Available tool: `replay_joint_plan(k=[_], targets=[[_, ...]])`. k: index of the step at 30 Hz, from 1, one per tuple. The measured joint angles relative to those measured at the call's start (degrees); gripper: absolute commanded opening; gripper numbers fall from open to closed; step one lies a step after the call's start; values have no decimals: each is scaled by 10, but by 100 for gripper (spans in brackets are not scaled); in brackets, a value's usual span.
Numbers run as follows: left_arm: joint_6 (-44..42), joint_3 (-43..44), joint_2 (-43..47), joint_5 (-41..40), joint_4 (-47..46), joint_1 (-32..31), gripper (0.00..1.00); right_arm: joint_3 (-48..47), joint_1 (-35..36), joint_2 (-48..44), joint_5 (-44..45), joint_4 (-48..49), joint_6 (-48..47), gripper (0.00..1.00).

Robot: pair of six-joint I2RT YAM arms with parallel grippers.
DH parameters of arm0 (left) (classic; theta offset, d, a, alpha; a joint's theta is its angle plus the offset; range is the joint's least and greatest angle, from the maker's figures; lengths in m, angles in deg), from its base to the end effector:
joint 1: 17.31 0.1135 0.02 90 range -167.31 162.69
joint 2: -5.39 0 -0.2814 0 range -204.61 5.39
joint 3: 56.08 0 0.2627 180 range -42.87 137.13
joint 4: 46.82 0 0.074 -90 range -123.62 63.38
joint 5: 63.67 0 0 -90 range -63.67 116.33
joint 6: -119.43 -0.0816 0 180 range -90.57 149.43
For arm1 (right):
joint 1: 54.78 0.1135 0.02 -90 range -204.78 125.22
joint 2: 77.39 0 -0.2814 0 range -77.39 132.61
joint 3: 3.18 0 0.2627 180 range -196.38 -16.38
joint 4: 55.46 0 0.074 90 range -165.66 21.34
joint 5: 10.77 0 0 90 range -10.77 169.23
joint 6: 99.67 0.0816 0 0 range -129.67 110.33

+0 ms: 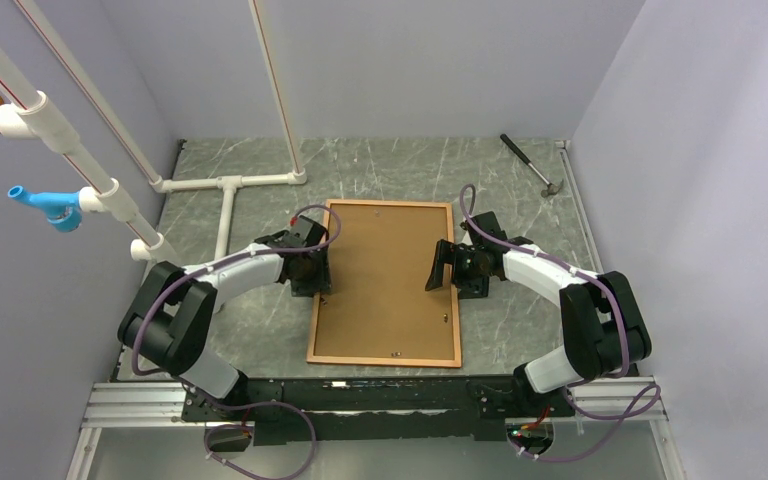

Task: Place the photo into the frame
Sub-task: Install the photo frame at the center of the board.

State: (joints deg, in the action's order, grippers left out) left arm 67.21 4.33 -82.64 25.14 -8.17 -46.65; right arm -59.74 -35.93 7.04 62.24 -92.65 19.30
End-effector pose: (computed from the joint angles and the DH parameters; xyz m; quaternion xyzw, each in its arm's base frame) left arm 0.2673 -0.1483 0.1305 -0.0741 0.9758 -0.1052 0.1769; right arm 0.2658 0.1159 0.1329 0.0534 0.9647 0.2184 0.1368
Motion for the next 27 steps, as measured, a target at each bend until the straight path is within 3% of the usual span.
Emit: replay_joint_plan(k=[5, 11, 21, 23, 27], targets=[[-9, 13, -10, -3, 12, -3, 49, 0, 0, 0, 0, 0, 0, 94], [-22, 48, -35, -18, 45, -19, 39, 0, 0, 0, 0, 0, 0, 94], [-53, 80, -53, -56, 85, -37, 41, 0, 0, 1, 0, 0, 0, 92], [-58, 81, -53, -57, 85, -38, 40, 0, 0, 1, 0, 0, 0, 88], [-69, 81, -52, -56, 88, -38, 40, 0, 0, 5, 2, 1, 1, 68]])
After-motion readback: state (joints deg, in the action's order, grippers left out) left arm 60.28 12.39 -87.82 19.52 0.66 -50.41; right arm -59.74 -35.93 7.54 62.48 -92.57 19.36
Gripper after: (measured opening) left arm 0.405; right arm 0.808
